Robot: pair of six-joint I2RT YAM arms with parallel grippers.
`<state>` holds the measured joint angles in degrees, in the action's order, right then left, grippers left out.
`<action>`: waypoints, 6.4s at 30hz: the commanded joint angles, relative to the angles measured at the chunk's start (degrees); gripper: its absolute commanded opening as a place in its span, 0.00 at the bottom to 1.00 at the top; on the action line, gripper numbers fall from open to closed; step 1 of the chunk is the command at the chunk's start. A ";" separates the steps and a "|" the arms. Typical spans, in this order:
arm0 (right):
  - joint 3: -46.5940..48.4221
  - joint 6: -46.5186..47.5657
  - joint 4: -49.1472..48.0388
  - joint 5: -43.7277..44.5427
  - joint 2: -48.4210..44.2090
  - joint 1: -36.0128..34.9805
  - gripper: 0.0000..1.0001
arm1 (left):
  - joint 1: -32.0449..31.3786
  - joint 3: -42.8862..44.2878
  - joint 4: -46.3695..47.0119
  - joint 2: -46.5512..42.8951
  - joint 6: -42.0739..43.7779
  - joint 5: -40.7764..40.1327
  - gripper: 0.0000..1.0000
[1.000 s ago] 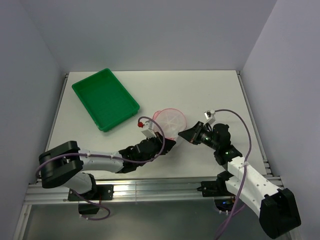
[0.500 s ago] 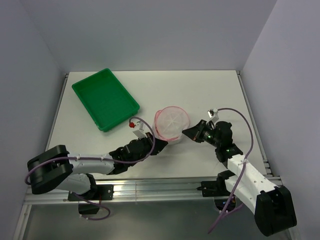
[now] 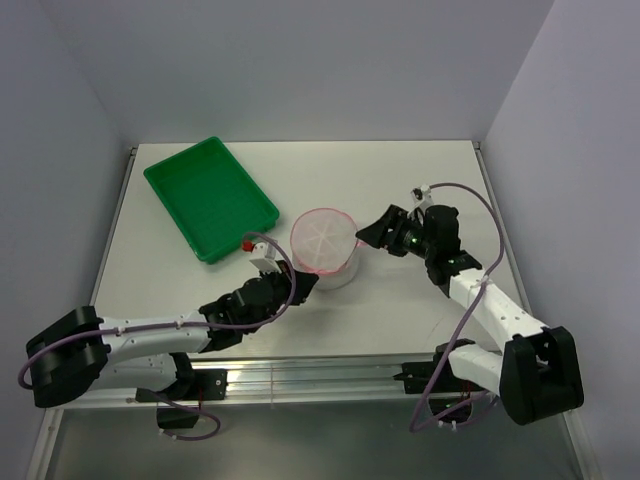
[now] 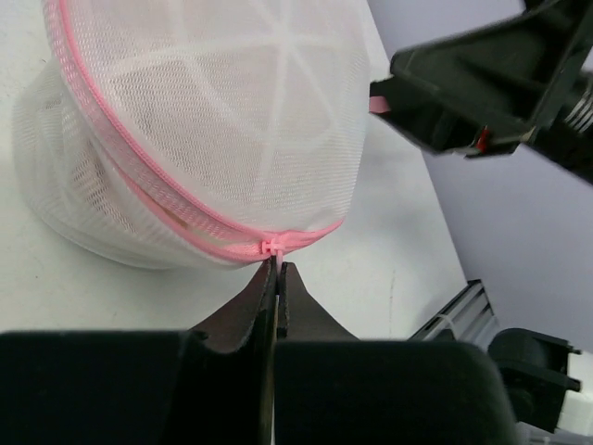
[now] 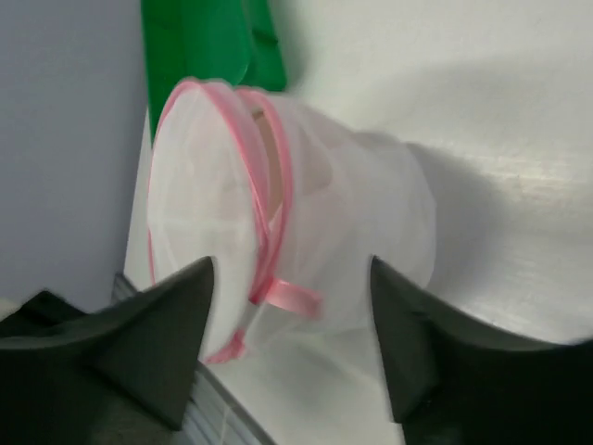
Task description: Place the bra in the laundry bag and zip it closed
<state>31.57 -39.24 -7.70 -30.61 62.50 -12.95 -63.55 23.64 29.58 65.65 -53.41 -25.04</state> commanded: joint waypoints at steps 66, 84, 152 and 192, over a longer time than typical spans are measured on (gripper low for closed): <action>4.19 -0.93 -7.95 1.34 5.71 1.79 0.51 | 1.94 -3.25 9.15 -0.01 4.89 4.20 0.00; -12.32 -9.88 3.57 9.69 -20.83 -6.65 0.62 | 0.53 5.19 23.42 14.07 2.87 8.60 0.00; 1.67 2.77 7.26 11.70 -9.65 -1.19 0.86 | -0.17 3.07 22.44 8.79 5.77 2.97 0.00; -4.86 -6.99 -13.29 6.97 -2.92 -3.95 0.00 | -0.17 -2.10 7.97 -1.47 7.79 0.43 0.00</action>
<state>23.90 -51.57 -18.46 -27.92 57.80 -22.41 -63.46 23.24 43.03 69.43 -48.36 -21.10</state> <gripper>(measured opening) 0.007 0.037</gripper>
